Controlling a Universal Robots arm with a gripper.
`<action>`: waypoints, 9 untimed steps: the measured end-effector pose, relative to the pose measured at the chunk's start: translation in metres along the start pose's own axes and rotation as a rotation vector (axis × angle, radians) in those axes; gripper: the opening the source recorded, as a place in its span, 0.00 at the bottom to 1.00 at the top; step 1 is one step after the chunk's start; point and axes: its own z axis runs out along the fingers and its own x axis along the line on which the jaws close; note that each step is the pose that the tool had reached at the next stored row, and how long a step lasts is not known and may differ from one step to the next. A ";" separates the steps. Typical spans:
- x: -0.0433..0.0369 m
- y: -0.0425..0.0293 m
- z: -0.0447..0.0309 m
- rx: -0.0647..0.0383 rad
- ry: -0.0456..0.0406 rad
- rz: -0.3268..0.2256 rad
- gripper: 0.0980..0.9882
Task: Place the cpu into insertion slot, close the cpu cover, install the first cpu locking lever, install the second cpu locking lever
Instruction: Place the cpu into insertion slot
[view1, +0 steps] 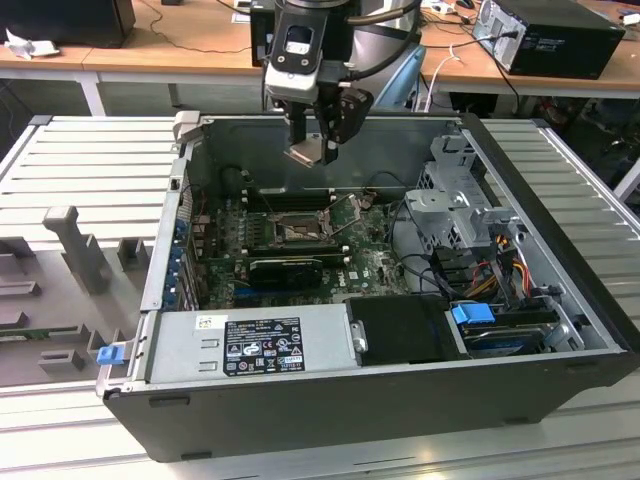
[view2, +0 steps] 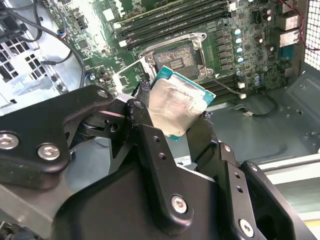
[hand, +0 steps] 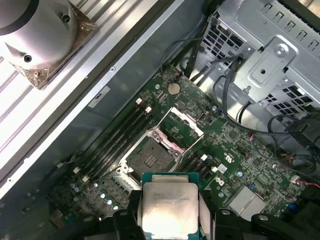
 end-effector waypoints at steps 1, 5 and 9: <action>0.0000 0.0000 0.0000 0.000 -0.0006 0.007 0.49; 0.0000 0.0000 0.0000 -0.001 -0.0044 0.049 0.49; 0.0000 0.0000 0.0003 -0.002 -0.0103 0.115 0.49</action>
